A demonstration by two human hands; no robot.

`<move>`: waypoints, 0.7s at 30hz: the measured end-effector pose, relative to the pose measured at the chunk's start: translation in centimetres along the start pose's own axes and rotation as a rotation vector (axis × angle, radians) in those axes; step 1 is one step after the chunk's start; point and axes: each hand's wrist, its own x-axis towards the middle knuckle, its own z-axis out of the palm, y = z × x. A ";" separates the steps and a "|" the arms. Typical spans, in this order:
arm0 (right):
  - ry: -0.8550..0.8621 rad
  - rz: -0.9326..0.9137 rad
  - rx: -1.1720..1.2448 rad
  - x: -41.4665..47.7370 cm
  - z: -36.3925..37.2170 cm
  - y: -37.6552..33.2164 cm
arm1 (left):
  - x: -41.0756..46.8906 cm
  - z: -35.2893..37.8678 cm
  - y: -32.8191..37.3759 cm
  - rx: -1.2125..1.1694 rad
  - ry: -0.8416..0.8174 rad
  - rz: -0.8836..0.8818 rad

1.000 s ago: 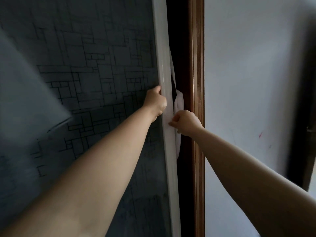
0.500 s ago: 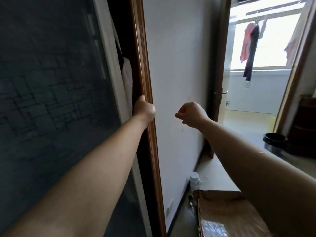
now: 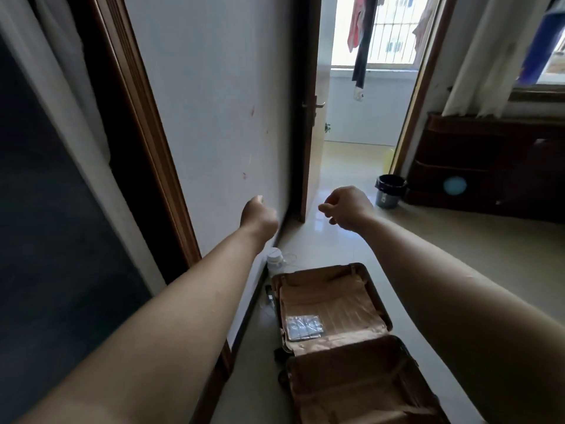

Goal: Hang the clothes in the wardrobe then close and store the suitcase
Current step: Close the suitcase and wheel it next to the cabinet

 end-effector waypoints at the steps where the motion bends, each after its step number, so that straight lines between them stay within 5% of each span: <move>1: -0.008 0.019 0.005 0.5 0.2 1.2 | 0.6 1.3 -0.5 0.004 -0.013 -0.020; 12: -0.185 0.150 -0.023 10.7 5.1 18.4 | 9.7 19.6 -7.5 -0.052 -0.079 -0.237; 21: -0.301 0.246 0.004 17.1 14.5 29.8 | 17.3 27.6 -17.8 -0.067 -0.073 -0.358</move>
